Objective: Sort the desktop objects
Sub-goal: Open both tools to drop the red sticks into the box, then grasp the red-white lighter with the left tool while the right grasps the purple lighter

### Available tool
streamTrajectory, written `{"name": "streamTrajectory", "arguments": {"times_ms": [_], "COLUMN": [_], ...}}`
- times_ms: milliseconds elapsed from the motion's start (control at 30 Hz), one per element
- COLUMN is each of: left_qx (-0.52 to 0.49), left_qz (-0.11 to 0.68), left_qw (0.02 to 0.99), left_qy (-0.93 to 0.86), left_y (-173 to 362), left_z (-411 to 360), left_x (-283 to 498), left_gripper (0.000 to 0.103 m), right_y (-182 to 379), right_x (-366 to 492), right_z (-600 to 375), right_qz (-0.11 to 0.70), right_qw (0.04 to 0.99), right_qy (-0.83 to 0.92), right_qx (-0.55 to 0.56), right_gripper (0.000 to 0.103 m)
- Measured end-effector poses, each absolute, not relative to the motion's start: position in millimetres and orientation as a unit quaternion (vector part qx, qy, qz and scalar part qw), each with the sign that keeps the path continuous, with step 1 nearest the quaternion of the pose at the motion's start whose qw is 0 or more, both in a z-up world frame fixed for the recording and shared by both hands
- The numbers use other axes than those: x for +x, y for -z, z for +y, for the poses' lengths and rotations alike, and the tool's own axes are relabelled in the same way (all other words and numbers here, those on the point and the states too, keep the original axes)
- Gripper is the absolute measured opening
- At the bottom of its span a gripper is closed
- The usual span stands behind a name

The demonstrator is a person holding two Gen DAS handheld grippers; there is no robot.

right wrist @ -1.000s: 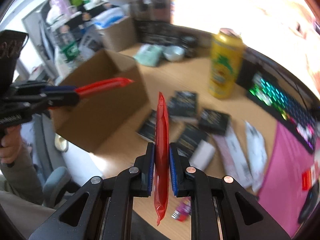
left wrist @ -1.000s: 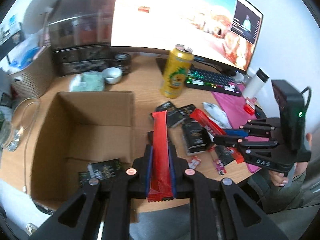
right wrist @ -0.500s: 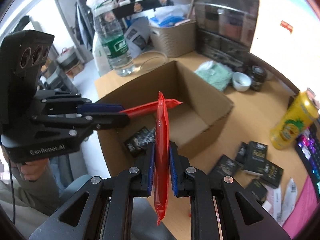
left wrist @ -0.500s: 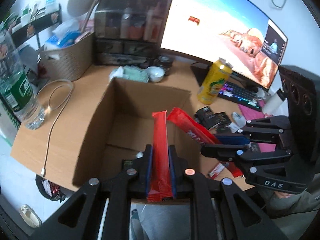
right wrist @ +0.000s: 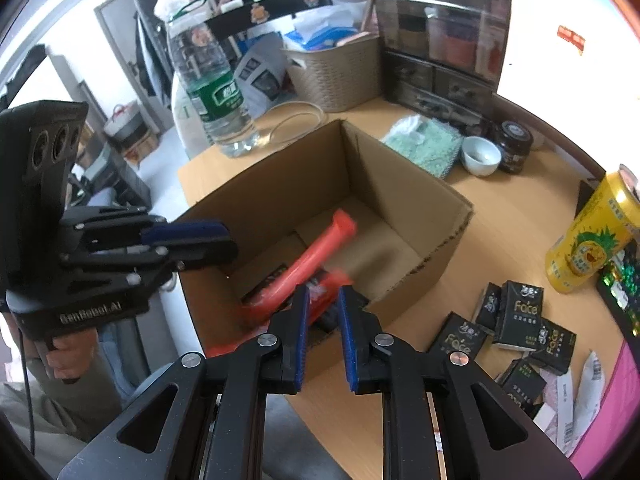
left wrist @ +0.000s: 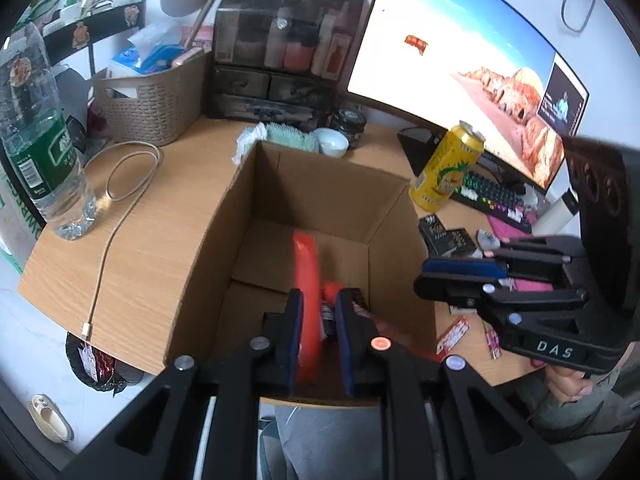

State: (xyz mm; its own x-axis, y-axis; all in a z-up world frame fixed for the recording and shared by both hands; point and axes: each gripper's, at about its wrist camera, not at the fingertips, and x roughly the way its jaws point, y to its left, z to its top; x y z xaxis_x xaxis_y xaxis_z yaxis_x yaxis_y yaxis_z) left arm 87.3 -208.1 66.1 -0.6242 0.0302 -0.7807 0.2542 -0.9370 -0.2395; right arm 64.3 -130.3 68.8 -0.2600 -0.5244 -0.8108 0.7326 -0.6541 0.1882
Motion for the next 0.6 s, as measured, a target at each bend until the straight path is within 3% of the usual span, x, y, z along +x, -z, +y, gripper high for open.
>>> {"name": "streamTrajectory", "arguments": {"times_ms": [33, 100, 367, 467, 600], "left_qx": [0.427, 0.421, 0.420, 0.426, 0.448], "left_qz": [0.163, 0.157, 0.115, 0.089, 0.041], "left_qw": [0.068, 0.073, 0.041, 0.014, -0.038], "left_qy": [0.887, 0.890, 0.899, 0.900, 0.892], "left_y": [-68, -71, -80, -81, -68], "left_z": [-207, -204, -156, -124, -71], "left_x": [87, 87, 71, 61, 41], "left_gripper": [0.031, 0.057, 0.068, 0.079, 0.080], "right_y": [-70, -74, -75, -68, -45], "right_x": [66, 69, 74, 73, 73], "right_z": [-128, -121, -51, -6, 48], "right_qz": [0.113, 0.111, 0.093, 0.077, 0.058], "right_qw": [0.400, 0.399, 0.347, 0.301, 0.245], "right_qy": [0.787, 0.790, 0.819, 0.834, 0.837], "right_qx": [0.456, 0.451, 0.447, 0.456, 0.486], "right_gripper": [0.017, 0.017, 0.028, 0.031, 0.033]}}
